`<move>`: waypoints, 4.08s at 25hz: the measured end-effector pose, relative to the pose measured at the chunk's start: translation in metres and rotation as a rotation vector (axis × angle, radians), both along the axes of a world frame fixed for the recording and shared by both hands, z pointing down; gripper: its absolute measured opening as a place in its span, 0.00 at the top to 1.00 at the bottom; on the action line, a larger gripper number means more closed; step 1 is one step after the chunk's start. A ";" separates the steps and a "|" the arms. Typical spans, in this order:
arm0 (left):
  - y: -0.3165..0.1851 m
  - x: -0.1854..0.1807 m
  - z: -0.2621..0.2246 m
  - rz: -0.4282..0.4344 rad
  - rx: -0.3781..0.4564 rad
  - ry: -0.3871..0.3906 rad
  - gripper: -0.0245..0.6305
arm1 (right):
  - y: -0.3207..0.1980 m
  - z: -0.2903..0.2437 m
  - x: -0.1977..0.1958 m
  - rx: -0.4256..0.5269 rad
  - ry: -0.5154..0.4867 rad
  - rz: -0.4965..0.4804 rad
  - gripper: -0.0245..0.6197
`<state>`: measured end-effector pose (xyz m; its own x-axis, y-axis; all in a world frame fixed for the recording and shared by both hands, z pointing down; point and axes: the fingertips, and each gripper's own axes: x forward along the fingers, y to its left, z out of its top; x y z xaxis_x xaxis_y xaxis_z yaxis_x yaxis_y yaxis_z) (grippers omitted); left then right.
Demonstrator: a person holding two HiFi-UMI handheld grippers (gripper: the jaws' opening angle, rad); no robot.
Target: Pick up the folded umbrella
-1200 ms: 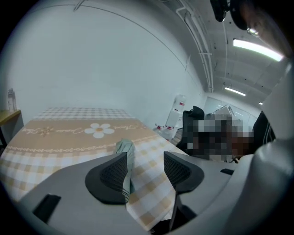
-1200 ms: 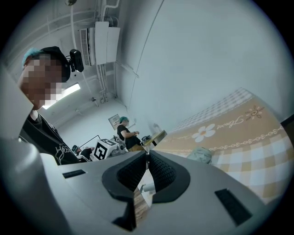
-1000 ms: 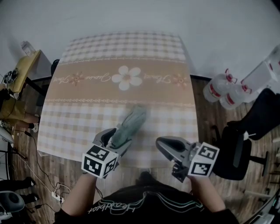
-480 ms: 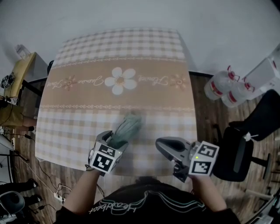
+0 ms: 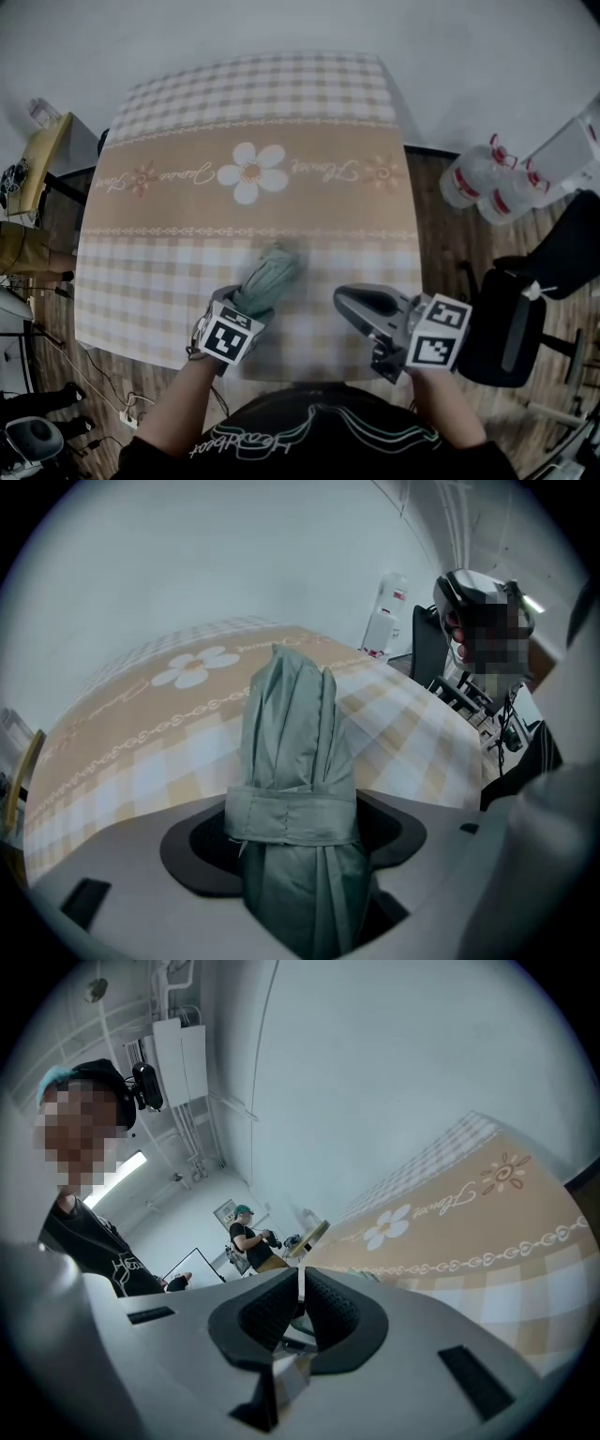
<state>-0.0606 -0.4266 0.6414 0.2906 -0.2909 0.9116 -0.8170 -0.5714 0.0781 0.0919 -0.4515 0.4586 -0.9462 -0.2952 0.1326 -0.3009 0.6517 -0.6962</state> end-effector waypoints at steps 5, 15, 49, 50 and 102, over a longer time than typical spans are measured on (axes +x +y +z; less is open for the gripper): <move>-0.001 0.000 0.000 -0.021 0.034 0.020 0.47 | -0.004 0.007 -0.002 -0.010 -0.014 0.007 0.94; -0.003 -0.001 -0.004 -0.018 0.041 0.023 0.56 | 0.015 0.026 -0.011 -0.062 -0.024 0.010 0.94; 0.030 0.002 -0.181 -0.109 0.412 0.449 0.59 | 0.091 -0.022 -0.021 0.036 0.006 0.195 0.94; 0.038 0.001 -0.194 -0.106 0.435 0.470 0.59 | 0.096 -0.030 -0.024 0.054 0.005 0.194 0.94; 0.286 -0.076 -0.393 -0.028 0.779 0.815 0.59 | 0.319 -0.218 -0.109 0.518 0.043 0.267 0.95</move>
<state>-0.1362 -0.1410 0.2483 0.7003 -0.7136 0.0193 -0.6985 -0.6795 0.2244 -0.0174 -0.1320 0.2408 -0.8273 -0.5589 -0.0562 -0.5221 0.8020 -0.2902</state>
